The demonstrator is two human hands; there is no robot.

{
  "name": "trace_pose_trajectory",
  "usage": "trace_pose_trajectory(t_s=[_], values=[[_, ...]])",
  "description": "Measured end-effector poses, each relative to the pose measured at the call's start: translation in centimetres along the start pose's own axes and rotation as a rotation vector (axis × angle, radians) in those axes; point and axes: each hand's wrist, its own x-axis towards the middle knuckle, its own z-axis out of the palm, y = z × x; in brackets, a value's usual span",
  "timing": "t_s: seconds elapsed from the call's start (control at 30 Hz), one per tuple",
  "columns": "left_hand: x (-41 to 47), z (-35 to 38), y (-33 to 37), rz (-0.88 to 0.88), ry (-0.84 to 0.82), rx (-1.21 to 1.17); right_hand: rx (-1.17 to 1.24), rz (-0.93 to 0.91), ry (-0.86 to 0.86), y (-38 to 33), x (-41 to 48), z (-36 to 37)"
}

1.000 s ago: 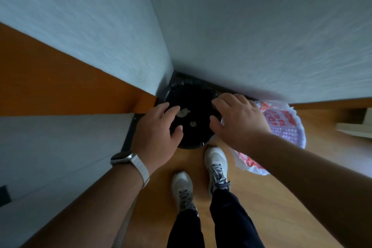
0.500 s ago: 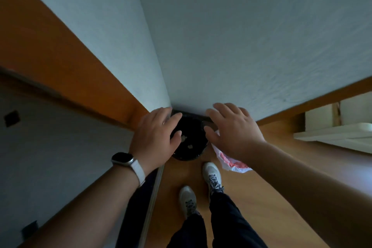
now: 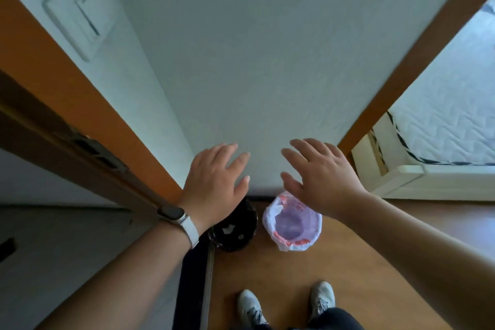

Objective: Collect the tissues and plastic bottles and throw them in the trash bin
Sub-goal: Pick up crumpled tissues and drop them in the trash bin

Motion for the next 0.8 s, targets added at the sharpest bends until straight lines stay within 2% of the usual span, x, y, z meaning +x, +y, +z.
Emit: trace_pose_trajectory(t_s=[0.27, 0.8], values=[[5.8, -2.8, 10.2, 0.185, 0.11, 0.026, -0.029, 0.14, 0.122, 8.2, -6.6, -5.8], [17.0, -3.2, 41.9, 0.611, 0.219, -0.032, -0.097, 0.484, 0.323, 32.2, -28.5, -13.4]])
